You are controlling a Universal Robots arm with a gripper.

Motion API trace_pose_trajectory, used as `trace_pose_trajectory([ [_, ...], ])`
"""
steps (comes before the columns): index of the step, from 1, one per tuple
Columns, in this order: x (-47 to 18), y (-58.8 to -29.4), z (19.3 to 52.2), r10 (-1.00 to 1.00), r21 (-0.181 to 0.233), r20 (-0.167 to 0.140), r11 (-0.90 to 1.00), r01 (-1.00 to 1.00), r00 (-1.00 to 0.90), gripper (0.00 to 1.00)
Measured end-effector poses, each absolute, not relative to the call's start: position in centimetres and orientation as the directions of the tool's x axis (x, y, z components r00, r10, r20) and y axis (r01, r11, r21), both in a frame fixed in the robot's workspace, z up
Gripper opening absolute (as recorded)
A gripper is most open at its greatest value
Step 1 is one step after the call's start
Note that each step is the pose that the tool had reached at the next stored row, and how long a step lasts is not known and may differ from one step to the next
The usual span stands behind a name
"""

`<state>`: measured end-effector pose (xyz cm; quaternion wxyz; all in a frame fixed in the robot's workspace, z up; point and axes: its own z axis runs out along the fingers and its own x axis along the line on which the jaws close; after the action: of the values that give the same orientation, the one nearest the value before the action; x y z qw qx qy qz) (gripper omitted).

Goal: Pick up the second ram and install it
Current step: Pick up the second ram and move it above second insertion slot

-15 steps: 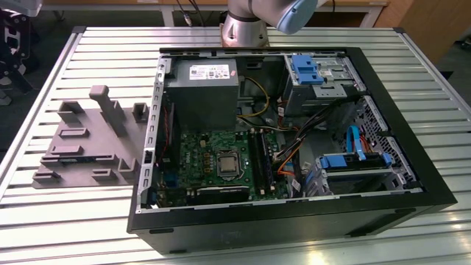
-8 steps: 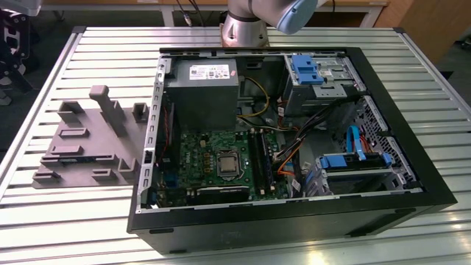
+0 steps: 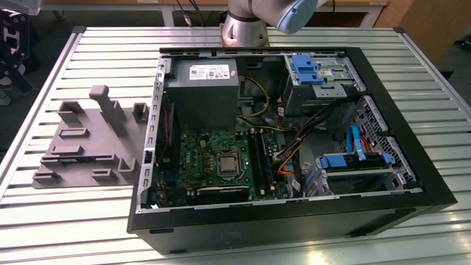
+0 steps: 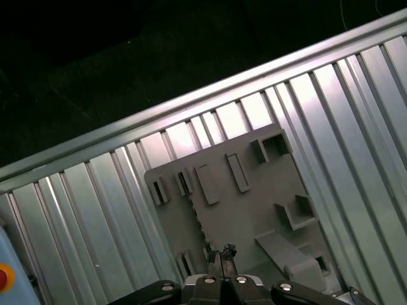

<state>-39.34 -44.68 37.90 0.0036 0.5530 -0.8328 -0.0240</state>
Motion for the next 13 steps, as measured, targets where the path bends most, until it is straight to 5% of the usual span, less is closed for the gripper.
trace_pose_trajectory([
  [13, -39.34, -44.68, 37.90, -0.934, 0.044, -0.021, 0.355, -0.934, -0.356, 0.11],
])
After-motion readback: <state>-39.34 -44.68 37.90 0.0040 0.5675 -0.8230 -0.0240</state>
